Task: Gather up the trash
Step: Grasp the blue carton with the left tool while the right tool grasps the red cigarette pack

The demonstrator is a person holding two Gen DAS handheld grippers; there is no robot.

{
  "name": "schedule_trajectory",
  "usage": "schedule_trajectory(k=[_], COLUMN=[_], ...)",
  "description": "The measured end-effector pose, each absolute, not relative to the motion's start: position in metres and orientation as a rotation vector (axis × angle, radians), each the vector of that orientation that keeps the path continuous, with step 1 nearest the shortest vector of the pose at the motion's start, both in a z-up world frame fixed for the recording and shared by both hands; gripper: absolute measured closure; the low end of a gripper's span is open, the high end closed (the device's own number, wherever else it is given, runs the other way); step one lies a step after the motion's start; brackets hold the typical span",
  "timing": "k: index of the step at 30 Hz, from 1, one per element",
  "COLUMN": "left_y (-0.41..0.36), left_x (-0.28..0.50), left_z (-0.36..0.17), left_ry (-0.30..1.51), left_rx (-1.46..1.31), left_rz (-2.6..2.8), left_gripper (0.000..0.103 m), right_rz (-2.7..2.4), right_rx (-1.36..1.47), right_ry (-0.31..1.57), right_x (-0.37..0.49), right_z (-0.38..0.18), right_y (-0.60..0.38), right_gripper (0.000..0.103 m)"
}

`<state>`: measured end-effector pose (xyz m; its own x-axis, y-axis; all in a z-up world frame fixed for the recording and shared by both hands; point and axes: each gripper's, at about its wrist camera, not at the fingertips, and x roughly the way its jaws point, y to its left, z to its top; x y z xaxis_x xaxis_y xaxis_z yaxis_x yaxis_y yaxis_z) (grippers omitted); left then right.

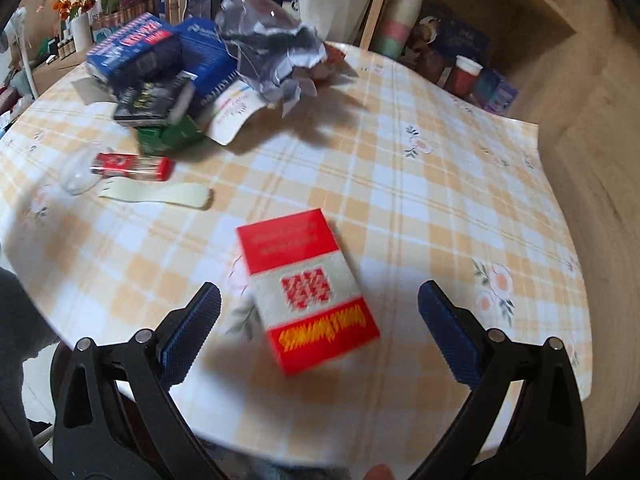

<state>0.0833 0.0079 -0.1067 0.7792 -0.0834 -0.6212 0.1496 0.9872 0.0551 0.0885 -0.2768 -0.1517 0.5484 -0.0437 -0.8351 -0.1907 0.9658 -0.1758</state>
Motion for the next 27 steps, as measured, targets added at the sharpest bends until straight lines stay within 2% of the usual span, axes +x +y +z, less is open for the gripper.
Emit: schedule_trajectory(k=[6,10,15,19,27], left_y=[0.008,-0.011,-0.057,-0.086,-0.096], left_x=[0.11,0.133,0.176,0.222,0.276], left_z=[-0.11,-0.107,-0.105,-0.117,-0.143], left_ry=[0.715,0.715,0.683,0.726,0.809], left_rx=[0.007,0.023,0.173,0.261,0.294], left_rz=[-0.205,-0.261,-0.264,-0.258,-0.172], left_gripper=[0.005,0.005,0.005,0.005,0.005], right_rz=[0.107,0.169,0.148,0.148,0.152], right_rx=[-0.216,-0.143,-0.072,-0.021,0.017], right_ry=[1.038,1.055,1.011,0.976,0.943], right_x=[0.109,0.114,0.113,0.111,0.108], right_z=[-0.167,-0.171,-0.163,-0.153,-0.141], right_y=[-0.287,-0.291,-0.293,-0.29,-0.29], right_gripper=[0.007,0.045,0.046,0.046,0.046])
